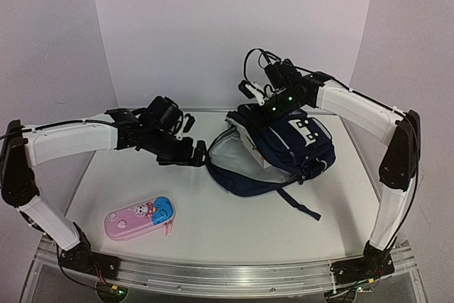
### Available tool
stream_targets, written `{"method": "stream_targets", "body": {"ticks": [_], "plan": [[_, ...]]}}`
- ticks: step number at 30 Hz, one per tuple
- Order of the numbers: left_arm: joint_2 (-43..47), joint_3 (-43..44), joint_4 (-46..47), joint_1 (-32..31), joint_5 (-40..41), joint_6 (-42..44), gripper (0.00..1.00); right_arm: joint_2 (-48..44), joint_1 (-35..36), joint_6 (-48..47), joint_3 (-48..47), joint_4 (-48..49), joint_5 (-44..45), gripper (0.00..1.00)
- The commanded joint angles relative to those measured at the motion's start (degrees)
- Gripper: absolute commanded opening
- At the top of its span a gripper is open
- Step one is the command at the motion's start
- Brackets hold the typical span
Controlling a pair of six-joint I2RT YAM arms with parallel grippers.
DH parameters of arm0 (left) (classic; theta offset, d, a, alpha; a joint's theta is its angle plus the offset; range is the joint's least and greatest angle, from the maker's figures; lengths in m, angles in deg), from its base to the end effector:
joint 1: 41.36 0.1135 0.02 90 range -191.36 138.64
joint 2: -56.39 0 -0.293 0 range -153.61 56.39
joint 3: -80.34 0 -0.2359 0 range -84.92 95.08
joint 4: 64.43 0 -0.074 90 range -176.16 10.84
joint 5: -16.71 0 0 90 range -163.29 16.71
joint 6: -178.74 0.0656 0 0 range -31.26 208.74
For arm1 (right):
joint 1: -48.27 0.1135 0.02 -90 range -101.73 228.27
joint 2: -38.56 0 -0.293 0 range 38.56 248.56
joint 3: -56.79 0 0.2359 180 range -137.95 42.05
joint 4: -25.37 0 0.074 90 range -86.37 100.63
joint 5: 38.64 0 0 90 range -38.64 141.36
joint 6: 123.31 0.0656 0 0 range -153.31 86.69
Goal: Pack the student bag
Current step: Place the book in the student bag.
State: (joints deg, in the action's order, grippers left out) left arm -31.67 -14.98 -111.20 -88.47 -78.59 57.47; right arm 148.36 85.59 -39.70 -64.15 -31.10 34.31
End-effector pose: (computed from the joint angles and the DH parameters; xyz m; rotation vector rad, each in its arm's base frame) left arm 0.2235 -0.2495 0.2855 0.3976 2.5446 -0.6822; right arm 0.3437 0.2862 0.3375 -1.0296 2.1704 0.6091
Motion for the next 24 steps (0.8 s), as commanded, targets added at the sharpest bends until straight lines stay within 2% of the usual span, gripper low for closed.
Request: {"method": "stream_targets", "body": {"ticks": [1,3,6,9,16,21,22,24], "plan": [[5.6,-2.8,-20.1,-0.3,4.3,5.4,1.0,-0.6,-0.3,0.2,3.1,0.2,-0.3,0.0],[5.9,-4.9,-23.7,-0.4,5.5,4.9,1.0,-0.3,-0.3,0.3,4.0,0.2,-0.7,0.0],[5.2,-6.3,-26.8,-1.6,7.1,3.5,1.0,-0.1,-0.3,0.3,5.2,0.3,-1.0,0.11],[3.7,-5.4,-28.7,-2.8,6.5,2.5,1.0,-0.2,-0.3,0.3,6.1,0.2,-1.6,0.24],[-4.8,-1.8,-37.3,-5.3,10.9,-0.5,1.0,-1.5,-0.3,1.0,7.0,0.2,-3.4,0.66],[-10.4,-2.1,-38.6,-5.6,10.7,-1.3,1.0,-2.5,-0.3,1.6,7.1,0.3,-4.2,0.92],[-11.0,-2.1,-38.4,-5.6,10.2,-1.0,1.0,-2.5,-0.3,1.8,6.9,0.2,-4.2,0.96],[-12.1,-2.4,-37.5,-5.6,9.2,-0.5,1.0,-2.5,-0.3,2.2,6.6,0.0,-4.1,0.98]]}}
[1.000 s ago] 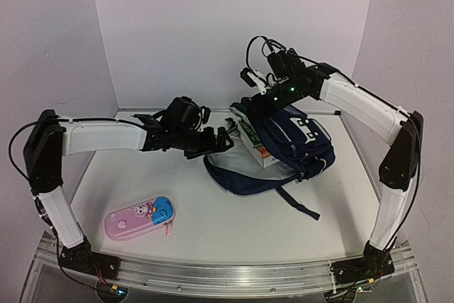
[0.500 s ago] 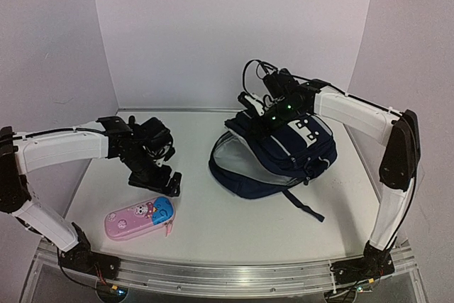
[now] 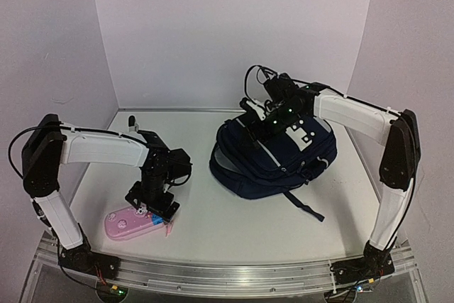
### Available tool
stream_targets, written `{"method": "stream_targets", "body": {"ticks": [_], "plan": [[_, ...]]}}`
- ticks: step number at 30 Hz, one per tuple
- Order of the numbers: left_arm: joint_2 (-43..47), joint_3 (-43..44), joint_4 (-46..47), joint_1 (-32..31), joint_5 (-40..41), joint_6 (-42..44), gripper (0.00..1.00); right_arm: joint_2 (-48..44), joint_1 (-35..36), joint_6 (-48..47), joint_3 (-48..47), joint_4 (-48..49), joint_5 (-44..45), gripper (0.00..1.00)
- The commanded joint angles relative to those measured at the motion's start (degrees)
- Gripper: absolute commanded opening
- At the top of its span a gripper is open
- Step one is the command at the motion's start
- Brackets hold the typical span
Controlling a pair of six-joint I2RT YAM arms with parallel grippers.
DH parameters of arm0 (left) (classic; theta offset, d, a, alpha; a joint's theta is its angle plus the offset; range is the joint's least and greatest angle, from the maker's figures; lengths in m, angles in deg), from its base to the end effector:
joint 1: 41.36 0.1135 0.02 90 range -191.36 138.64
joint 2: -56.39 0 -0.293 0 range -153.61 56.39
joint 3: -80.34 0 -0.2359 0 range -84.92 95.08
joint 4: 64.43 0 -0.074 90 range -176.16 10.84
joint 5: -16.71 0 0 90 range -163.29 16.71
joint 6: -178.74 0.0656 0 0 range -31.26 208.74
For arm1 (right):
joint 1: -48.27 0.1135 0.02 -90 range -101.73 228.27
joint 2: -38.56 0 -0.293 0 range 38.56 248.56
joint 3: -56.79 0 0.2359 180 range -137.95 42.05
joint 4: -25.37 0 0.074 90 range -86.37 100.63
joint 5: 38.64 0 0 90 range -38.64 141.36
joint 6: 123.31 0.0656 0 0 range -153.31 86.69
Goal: Pack the student bag
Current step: Place the book in the student bag, then move the stationery to the center of the board.
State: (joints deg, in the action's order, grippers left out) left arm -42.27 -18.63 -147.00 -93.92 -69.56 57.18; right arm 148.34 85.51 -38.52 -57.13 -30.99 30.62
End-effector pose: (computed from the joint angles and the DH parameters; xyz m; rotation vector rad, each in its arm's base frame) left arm 0.1640 -0.2072 0.1945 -0.5631 -2.9898 -0.2554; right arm 0.3341 0.2832 0.2993 -1.0603 2.2938 0.6817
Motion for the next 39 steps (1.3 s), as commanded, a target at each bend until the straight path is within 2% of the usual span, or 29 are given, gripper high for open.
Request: {"method": "stream_targets", "body": {"ticks": [1,6,12,21,26,29,32,35,39], "plan": [[-2.1,1.0,-0.9,-0.2,-0.5,0.1,1.0,-2.7,-0.2,1.2,-0.4,-0.2,-0.5,0.98],[-7.5,0.3,3.1,-0.2,-0.6,1.6,0.98,-4.7,-0.2,0.9,1.8,-0.2,-0.7,0.98],[-13.4,4.2,10.7,-0.1,1.3,5.9,0.82,-7.3,-0.2,0.6,4.0,-0.2,-1.1,0.98],[-20.2,16.7,20.9,0.0,3.0,13.0,0.59,-8.3,-0.3,0.0,4.3,-0.3,0.1,0.98],[-21.9,24.2,24.0,0.3,4.5,16.5,0.55,-8.5,-0.3,0.3,4.3,-0.4,0.1,0.98],[-21.3,26.9,25.2,0.5,4.7,17.5,0.57,-8.7,-0.3,0.4,4.2,-0.5,0.6,0.98],[-18.3,26.8,24.8,0.5,4.2,16.4,0.72,-9.2,-0.3,0.4,4.2,-0.8,0.4,0.98],[-12.0,22.3,25.6,0.5,4.1,13.0,0.87,-9.8,-0.3,0.2,4.4,-1.0,-0.1,0.98],[-1.6,13.5,28.8,0.7,4.9,5.0,0.97,-9.5,-0.3,-0.2,4.4,-0.9,-1.6,0.98]]}}
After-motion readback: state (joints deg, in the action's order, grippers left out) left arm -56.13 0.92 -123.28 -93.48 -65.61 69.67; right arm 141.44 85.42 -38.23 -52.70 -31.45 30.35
